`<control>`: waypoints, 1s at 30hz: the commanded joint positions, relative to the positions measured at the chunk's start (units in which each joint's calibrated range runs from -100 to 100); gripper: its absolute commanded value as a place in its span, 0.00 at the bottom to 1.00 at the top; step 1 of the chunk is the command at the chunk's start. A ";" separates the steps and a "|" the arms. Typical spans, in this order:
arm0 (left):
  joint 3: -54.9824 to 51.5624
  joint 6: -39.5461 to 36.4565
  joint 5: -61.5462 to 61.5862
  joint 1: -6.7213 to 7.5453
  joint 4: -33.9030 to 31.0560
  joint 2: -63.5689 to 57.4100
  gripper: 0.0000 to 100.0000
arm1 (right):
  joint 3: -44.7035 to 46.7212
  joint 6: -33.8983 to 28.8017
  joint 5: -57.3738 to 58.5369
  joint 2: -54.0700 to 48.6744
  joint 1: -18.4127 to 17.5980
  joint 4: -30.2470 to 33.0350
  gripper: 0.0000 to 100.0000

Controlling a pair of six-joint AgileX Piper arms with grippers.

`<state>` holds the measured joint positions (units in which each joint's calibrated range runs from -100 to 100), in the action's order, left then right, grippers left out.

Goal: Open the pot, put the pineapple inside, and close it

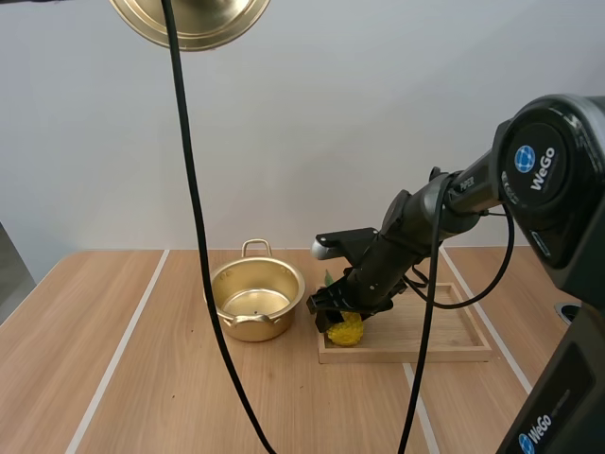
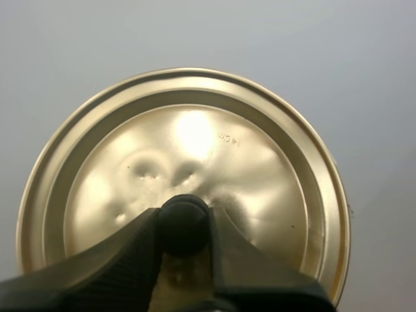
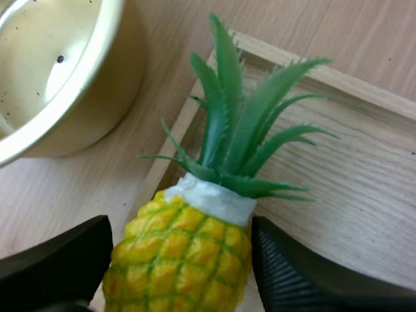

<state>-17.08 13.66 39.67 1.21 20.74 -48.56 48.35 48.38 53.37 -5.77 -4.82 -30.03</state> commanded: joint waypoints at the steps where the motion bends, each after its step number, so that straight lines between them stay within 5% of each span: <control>1: 0.64 -0.15 -1.84 -0.03 0.01 -0.32 0.00 | 0.38 1.15 -0.56 -0.25 -0.01 -0.90 0.99; 4: 0.64 -0.15 -1.84 -0.03 0.01 -0.32 0.00 | 0.38 1.15 -0.56 -0.25 -0.01 -0.90 0.91; 5: 0.64 -0.15 -1.84 -0.03 0.01 -0.32 0.00 | 0.38 1.15 -0.56 -0.25 -0.01 -0.90 0.81; 7: 0.64 -0.15 -1.84 -0.03 0.01 -0.32 0.00 | 0.38 1.15 -0.56 -0.25 -0.01 -0.90 0.54; 9: 0.64 -0.15 -1.84 -0.03 0.01 -0.32 0.00 | 0.38 1.15 0.14 -0.25 -0.01 -0.90 0.08; 10: 0.64 -0.15 -1.84 -0.03 0.01 -0.32 0.00 | 0.38 1.15 0.33 -0.25 -0.01 -0.90 0.00; 22: 0.64 -0.15 -1.84 -0.03 0.01 -0.32 0.00 | -0.27 1.04 -0.07 -1.55 -0.01 -0.90 0.00; 30: 0.64 -0.15 -1.84 -0.03 0.01 -0.32 0.00 | -4.42 1.04 -0.56 -11.15 -0.01 -0.90 0.00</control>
<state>-17.08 13.66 39.67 1.21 20.74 -48.56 45.24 48.91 53.20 -13.32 -4.82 -30.81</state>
